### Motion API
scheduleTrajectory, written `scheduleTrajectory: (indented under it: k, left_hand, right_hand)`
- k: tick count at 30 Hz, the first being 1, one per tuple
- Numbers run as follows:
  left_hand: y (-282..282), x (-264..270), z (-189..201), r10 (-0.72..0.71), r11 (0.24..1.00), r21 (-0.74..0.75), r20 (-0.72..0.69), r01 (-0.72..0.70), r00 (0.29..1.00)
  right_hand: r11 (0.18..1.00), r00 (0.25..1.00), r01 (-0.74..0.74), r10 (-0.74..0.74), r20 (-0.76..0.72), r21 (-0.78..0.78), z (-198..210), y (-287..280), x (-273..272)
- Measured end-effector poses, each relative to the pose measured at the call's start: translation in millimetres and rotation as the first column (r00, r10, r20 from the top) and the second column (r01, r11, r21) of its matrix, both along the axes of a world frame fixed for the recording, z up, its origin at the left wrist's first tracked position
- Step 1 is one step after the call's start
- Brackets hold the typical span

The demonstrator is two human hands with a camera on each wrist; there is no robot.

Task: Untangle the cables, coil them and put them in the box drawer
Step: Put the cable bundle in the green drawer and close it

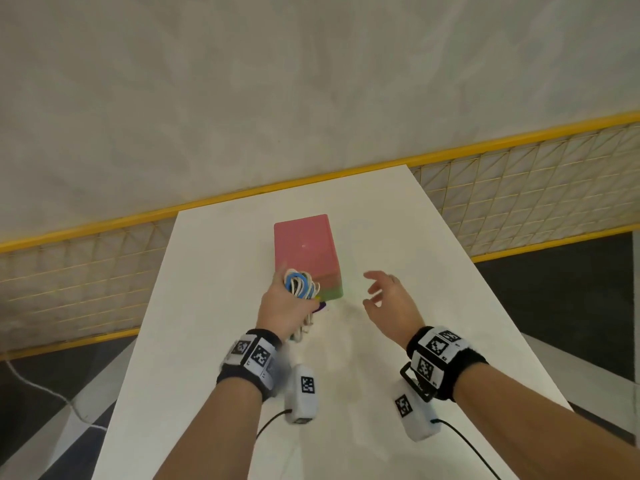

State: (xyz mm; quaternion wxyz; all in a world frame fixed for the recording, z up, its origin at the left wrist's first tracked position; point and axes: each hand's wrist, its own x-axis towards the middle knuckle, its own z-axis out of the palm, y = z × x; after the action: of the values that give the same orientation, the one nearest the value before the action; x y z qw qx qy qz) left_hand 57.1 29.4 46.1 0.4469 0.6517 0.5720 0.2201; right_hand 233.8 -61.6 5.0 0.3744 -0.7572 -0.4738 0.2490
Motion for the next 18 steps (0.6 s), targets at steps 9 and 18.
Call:
scheduleTrajectory:
  k: [9, 18]
  left_hand:
    - [23.9, -22.7, -24.0, -0.351, 0.915, -0.046, -0.583, 0.401, 0.733]
    - [33.9, -35.0, -24.4, -0.444, 0.862, -0.086, -0.603, 0.499, 0.663]
  right_hand:
    - [0.949, 0.839, 0.040, -0.202, -0.505, -0.313, -50.1, 76.5, -36.4]
    - [0.951, 0.774, 0.249, -0.308, -0.553, -0.181, -77.8, 94.0, -65.5]
